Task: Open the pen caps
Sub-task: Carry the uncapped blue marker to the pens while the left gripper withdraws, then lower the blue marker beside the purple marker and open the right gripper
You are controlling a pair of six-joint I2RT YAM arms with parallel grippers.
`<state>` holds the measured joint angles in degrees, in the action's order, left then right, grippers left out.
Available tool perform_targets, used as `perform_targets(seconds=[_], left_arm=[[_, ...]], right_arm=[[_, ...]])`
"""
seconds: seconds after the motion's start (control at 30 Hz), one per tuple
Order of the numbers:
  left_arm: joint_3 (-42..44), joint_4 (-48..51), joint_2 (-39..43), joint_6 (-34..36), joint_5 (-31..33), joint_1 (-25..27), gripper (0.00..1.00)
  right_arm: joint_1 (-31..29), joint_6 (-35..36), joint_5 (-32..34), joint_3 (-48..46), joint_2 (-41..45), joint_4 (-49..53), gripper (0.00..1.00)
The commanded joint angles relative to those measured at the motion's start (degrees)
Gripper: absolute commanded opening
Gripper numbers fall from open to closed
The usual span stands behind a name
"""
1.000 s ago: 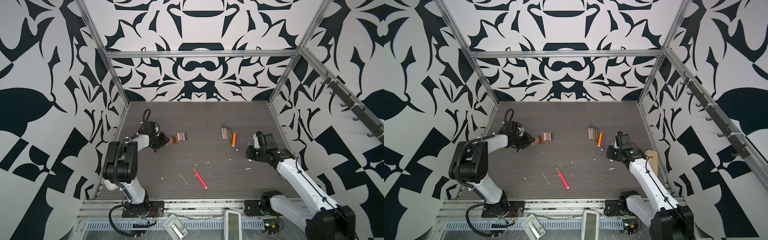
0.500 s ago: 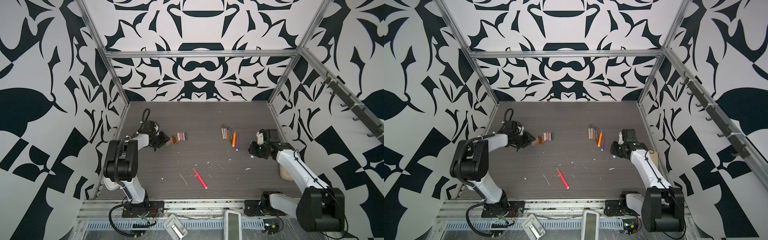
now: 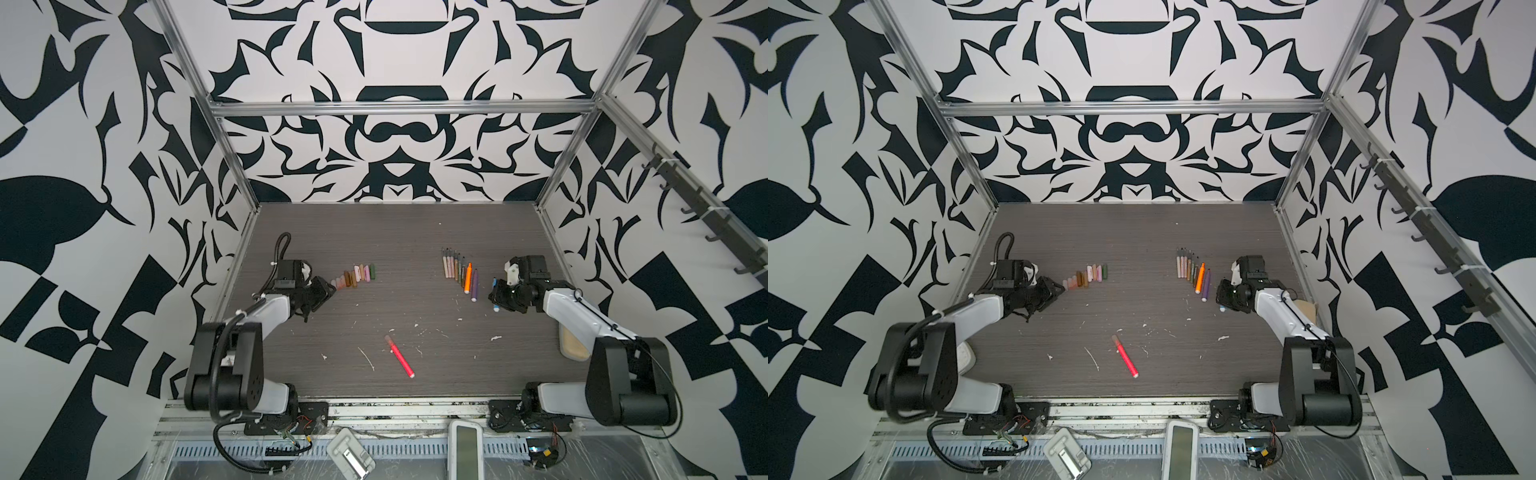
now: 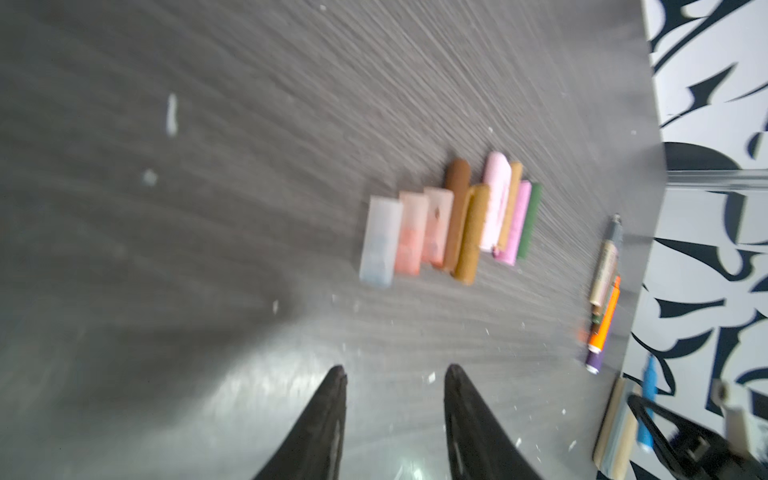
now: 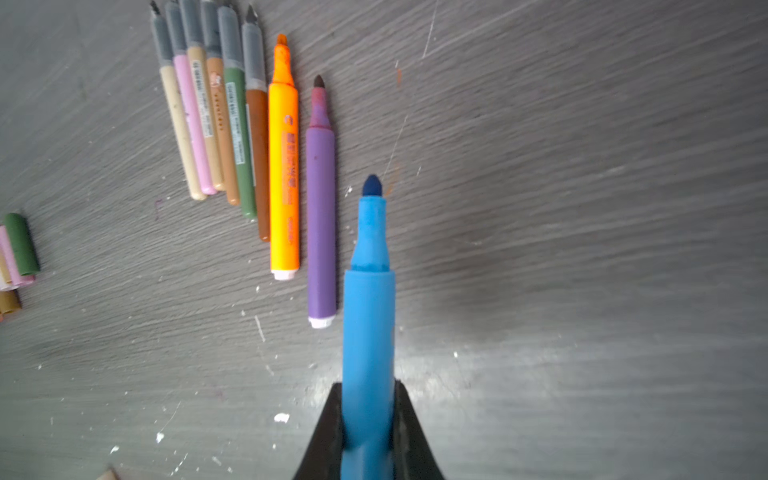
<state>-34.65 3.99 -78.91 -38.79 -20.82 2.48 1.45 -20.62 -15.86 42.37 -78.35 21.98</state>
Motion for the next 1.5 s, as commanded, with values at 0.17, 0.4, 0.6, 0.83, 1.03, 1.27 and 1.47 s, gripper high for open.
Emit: perform_targets(seconds=[0.17,0.4,0.6,0.83,1.03,1.27,1.47], left_arm=[[8.23,-0.81,20.05,2.69,1.63,-0.2,0.48],[12.05,-0.85,29.69,3.76,4.82,-0.02,0.52],[11.47,-2.55,26.22,3.43,3.2,-0.02,0.54],[10.03,-2.41,22.59,3.65,1.73,0.0,0.51],[11.02,-2.5,24.95,3.54,2.36,-0.01,0.52],[11.01,-2.49,24.69,3.52,2.2,-0.02,0.52],[10.99,-2.67,24.43,3.5,2.04,-0.02,0.52]], right_arm=[[1.95,0.19,-6.0,4.61,-9.35,-6.78,0.02],[2.1,0.19,-7.59,5.12,-13.26,-8.69,0.08],[2.08,-1.11,-8.84,4.07,-14.13,-10.59,0.29],[2.11,-1.11,-9.27,4.55,-12.59,-9.73,0.37],[2.07,-1.73,-10.11,4.32,-12.47,-9.7,0.36],[2.14,-3.18,-10.39,4.3,-14.23,-10.65,0.18],[2.11,-4.41,-10.16,5.0,-16.62,-11.21,0.16]])
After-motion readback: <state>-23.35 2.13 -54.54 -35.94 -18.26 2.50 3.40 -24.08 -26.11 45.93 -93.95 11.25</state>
